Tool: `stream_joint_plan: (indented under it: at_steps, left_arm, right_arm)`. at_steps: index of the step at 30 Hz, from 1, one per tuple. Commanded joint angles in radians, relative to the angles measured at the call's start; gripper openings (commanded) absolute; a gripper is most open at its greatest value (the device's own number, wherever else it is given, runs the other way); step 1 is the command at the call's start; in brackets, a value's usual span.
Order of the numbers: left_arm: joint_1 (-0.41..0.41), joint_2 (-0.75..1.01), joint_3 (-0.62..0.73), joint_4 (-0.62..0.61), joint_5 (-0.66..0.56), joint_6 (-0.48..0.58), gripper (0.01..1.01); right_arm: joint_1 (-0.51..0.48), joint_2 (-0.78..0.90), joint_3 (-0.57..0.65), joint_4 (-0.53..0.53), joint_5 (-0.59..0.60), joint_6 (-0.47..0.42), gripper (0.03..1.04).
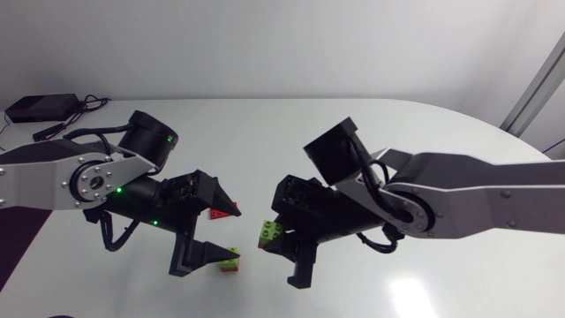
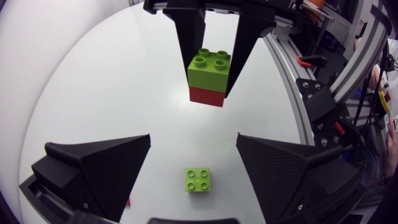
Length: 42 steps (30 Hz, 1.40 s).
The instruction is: Separate the duplo bricks
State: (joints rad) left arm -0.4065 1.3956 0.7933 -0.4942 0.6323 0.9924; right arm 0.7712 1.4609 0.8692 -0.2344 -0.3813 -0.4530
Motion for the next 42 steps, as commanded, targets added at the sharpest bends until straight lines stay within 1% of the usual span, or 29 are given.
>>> stream_joint_plan:
  at_steps: [1, 5, 8, 10, 12, 13, 15, 20, 26, 31, 36, 37, 39, 40, 42]
  left_arm:
    - [-0.003, -0.015, 0.043, -0.026, 0.04, -0.018, 0.959]
    - [0.009, -0.014, 0.064, -0.053, 0.087, -0.015, 0.957]
    - [0.009, -0.003, 0.066, -0.055, 0.092, -0.012, 0.957]
    - [0.008, 0.023, 0.063, -0.053, 0.09, 0.005, 0.957]
    - [0.012, 0.057, 0.063, -0.056, 0.063, 0.031, 0.957]
    - [0.012, 0.069, 0.06, -0.056, 0.041, 0.041, 0.956]
    - [0.014, 0.066, 0.037, -0.056, 0.015, 0.066, 0.954]
    - [0.023, 0.065, 0.001, -0.058, -0.036, 0.112, 0.944]
    - [0.026, 0.106, -0.031, -0.046, -0.083, 0.147, 0.944]
    - [0.02, 0.151, -0.054, -0.029, -0.105, 0.149, 0.939]
    - [0.011, 0.18, -0.071, 0.016, -0.137, 0.144, 0.907]
    - [0.009, 0.186, -0.072, 0.031, -0.141, 0.14, 0.885]
    - [0.008, 0.204, -0.072, 0.063, -0.148, 0.137, 0.879]
    - [0.005, 0.215, -0.071, 0.077, -0.154, 0.127, 0.866]
    - [0.003, 0.235, -0.063, 0.091, -0.16, 0.123, 0.852]
  right_arm:
    - [-0.016, -0.027, 0.024, -0.029, -0.044, 0.039, 0.31]
    - [-0.02, -0.043, 0.033, -0.054, -0.085, 0.046, 0.31]
    - [-0.018, -0.037, 0.027, -0.049, -0.076, 0.042, 0.31]
    - [-0.024, -0.005, 0.011, -0.036, -0.053, 0.014, 0.31]
    - [-0.056, 0.049, 0.001, -0.032, -0.047, -0.023, 0.31]
    - [-0.067, 0.067, -0.013, -0.017, -0.024, -0.046, 0.31]
    - [-0.069, 0.099, -0.042, 0.024, 0.012, -0.064, 0.31]
    - [-0.098, 0.19, -0.073, 0.104, 0.024, -0.088, 0.31]
    - [-0.098, 0.265, -0.09, 0.184, 0.076, -0.101, 0.31]
    - [-0.096, 0.311, -0.084, 0.207, 0.088, -0.104, 0.32]
    - [-0.093, 0.314, -0.085, 0.214, 0.105, -0.108, 0.33]
    - [-0.093, 0.314, -0.085, 0.214, 0.105, -0.108, 0.33]
    - [-0.092, 0.314, -0.087, 0.222, 0.127, -0.108, 0.35]
    - [-0.087, 0.314, -0.09, 0.225, 0.134, -0.108, 0.4]
    - [-0.079, 0.315, -0.091, 0.227, 0.144, -0.108, 0.46]
